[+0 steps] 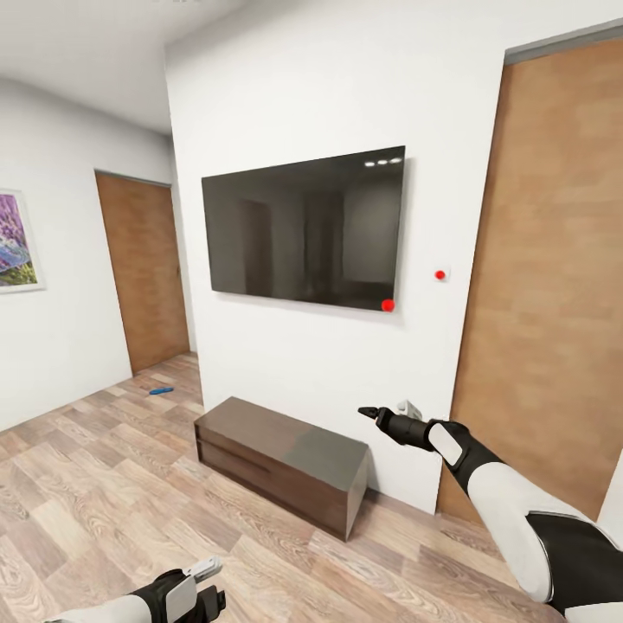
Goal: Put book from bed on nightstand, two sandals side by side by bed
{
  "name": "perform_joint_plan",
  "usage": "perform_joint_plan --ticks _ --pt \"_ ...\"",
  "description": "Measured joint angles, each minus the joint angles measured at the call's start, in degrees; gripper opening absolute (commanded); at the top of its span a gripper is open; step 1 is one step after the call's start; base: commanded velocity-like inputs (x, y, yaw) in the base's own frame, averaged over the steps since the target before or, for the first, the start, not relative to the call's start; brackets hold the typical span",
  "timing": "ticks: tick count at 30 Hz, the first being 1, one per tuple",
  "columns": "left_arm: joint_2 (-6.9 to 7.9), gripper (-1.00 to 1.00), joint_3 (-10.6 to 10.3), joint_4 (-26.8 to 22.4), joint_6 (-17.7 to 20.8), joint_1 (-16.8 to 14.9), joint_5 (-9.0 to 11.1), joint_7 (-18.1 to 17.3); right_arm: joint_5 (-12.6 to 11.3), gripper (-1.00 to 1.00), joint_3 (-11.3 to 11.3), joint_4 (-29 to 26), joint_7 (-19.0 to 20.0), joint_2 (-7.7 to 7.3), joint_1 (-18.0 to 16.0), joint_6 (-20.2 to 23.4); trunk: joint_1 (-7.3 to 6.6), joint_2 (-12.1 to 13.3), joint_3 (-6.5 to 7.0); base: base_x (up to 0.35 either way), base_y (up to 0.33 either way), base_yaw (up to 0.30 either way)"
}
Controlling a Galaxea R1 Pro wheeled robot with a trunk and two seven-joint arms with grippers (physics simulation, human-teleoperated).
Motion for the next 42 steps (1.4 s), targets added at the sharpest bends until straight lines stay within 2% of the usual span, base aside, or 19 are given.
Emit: perform_joint_plan --ticks 6,11,17,24,31,40,42 --pt "0.0 1.0 0.0 0.0 0.0 0.0 0.0 0.0 0.0 1.0 1.0 2.3 0.0 0.11 0.1 -0.1 0.02 0.0 0.39 0.088 0.0 0.223" --pt "0.0 1.0 0.0 0.0 0.0 0.0 0.0 0.0 0.2 1.0 3.8 3.9 0.0 0.29 0.3 -1.2 0.02 0.0 0.71 0.021 0.0 0.223" --pt "0.0 1.0 0.0 0.0 0.0 0.0 0.0 0.0 0.5 1.0 8.9 9.0 0.0 0.39 0.4 -6.6 0.03 0.0 1.09 0.006 0.0 0.222" --pt "0.0 1.0 0.0 0.0 0.0 0.0 0.0 0.0 0.5 1.0 10.9 14.1 -0.1 0.4 0.6 -10.8 0.03 0.0 1.55 0.001 0.0 0.221" --pt "-0.03 1.0 0.0 0.0 0.0 0.0 0.0 0.0 0.5 1.0 11.7 15.1 -0.2 0.39 3.4 -11.5 0.02 0.0 2.0 0.0 0.0 0.221" --pt "-0.34 1.0 0.0 0.0 -0.4 -0.1 0.0 0.0 0.4 1.0 16.9 15.4 -0.2 -0.1 7.4 -13.9 0.02 0.0 2.46 0.0 0.0 0.166" --pt "-0.38 1.0 0.0 0.0 -1.1 -0.1 0.0 0.0 0.4 1.0 17.5 15.4 -0.2 -0.23 8.3 -14.5 0.03 0.0 2.49 0.0 0.0 0.047"
